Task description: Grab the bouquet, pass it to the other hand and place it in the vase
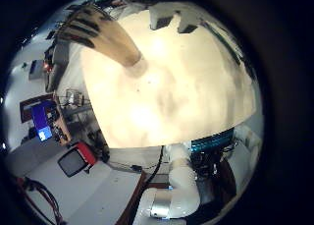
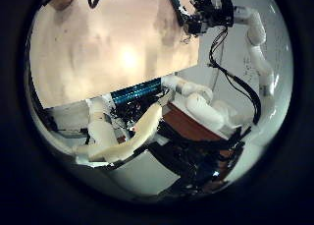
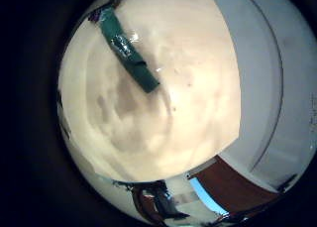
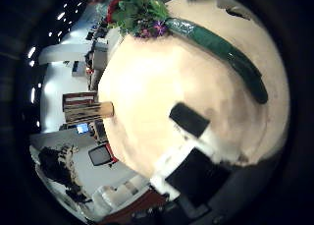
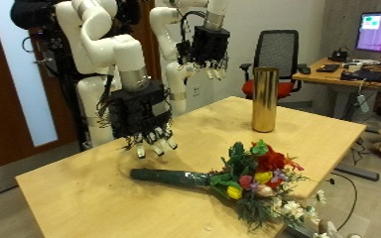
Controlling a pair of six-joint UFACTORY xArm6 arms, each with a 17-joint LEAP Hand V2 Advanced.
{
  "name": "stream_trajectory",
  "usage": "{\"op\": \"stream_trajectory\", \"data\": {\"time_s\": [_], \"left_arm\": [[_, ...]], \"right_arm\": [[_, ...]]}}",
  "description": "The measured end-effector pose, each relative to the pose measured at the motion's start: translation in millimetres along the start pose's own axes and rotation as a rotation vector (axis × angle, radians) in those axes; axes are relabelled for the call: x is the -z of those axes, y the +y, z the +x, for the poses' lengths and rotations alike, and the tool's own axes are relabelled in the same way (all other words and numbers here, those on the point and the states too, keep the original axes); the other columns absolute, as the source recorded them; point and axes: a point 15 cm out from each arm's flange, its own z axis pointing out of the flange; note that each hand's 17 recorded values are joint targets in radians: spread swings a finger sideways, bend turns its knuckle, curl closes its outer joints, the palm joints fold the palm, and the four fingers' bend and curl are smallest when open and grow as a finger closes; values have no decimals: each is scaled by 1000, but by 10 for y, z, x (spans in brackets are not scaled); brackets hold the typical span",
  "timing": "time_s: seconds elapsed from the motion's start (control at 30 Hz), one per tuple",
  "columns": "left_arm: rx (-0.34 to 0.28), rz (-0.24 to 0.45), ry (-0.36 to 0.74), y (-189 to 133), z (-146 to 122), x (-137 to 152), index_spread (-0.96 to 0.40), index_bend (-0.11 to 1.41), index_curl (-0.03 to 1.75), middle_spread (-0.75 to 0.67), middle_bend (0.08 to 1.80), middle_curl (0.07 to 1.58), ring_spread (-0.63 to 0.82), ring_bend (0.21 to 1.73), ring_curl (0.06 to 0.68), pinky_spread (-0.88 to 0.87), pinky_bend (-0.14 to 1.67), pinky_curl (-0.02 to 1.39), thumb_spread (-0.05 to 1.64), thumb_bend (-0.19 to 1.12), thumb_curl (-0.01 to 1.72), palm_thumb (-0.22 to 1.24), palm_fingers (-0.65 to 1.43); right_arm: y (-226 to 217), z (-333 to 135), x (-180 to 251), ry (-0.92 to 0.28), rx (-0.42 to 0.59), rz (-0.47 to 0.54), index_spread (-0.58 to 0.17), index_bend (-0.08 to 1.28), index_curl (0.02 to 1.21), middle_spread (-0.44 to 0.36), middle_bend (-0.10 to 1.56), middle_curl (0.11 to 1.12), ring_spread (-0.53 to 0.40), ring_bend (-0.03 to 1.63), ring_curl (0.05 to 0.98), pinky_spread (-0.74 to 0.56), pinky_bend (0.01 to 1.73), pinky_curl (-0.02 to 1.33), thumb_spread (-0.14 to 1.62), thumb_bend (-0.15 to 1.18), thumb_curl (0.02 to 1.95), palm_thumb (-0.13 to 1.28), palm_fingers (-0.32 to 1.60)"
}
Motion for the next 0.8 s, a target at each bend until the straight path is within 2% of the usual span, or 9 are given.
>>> {"op": "stream_trajectory", "data": {"time_s": [0.03,0.13,0.2,0.23,0.33,0.37,0.43,0.6,0.8], "left_arm": [[1,-2,-4,12,-8,-5,162,185,378,369,187,304,539,406,203,527,190,268,944,-29,293,353,171],[0,2,-1,28,-24,13,162,191,383,383,184,295,540,398,201,525,192,273,944,-29,293,353,162],[1,7,1,31,-6,25,162,191,385,390,186,293,540,397,202,525,188,273,944,-29,293,353,160],[0,6,-2,39,2,25,162,189,386,390,187,294,542,401,202,525,187,272,944,-30,294,350,162],[1,9,-3,44,-18,31,162,188,387,384,186,293,543,401,201,524,191,274,945,-29,295,348,164],[2,10,-1,50,-14,34,162,187,387,383,188,293,543,401,200,524,190,274,945,-29,296,348,165],[0,8,0,54,3,32,162,187,387,383,186,293,543,401,200,524,190,276,946,-29,297,347,164],[1,8,-1,51,-5,36,162,187,388,382,189,292,543,402,199,524,189,277,946,-29,298,347,164],[1,9,-3,47,-15,36,162,188,387,382,187,292,543,403,198,524,188,277,946,-29,299,347,163]], "right_arm": [[-17,-7,33,-3,-1,9,-486,119,253,-295,703,615,38,895,298,316,511,252,1128,-20,344,558,292],[-76,-38,159,-9,3,40,-533,504,348,-306,687,633,-7,735,253,325,429,219,1129,-18,349,574,441],[-121,-48,239,-10,5,58,-525,230,316,-391,734,660,22,901,305,341,484,235,1134,-15,353,591,364],[-152,-42,288,-11,2,68,-309,449,388,-340,523,620,-138,878,302,347,501,232,1141,-17,359,598,386],[-231,-27,397,-15,-8,97,-329,413,414,-338,557,650,-76,877,306,371,534,235,1140,-19,366,605,373],[-238,-18,405,-14,-7,98,-275,222,384,-328,704,705,-54,866,306,381,576,246,1138,-15,369,617,324],[-305,13,449,-13,-14,107,-217,198,376,-122,275,566,-24,949,330,400,734,284,1136,-17,376,629,190],[-505,53,433,-11,-29,96,-200,161,343,126,215,475,87,764,263,411,817,295,1136,-20,387,644,92],[-657,117,226,-8,-56,60,-204,122,288,180,205,420,161,741,240,424,849,290,1118,-26,388,619,50]]}}
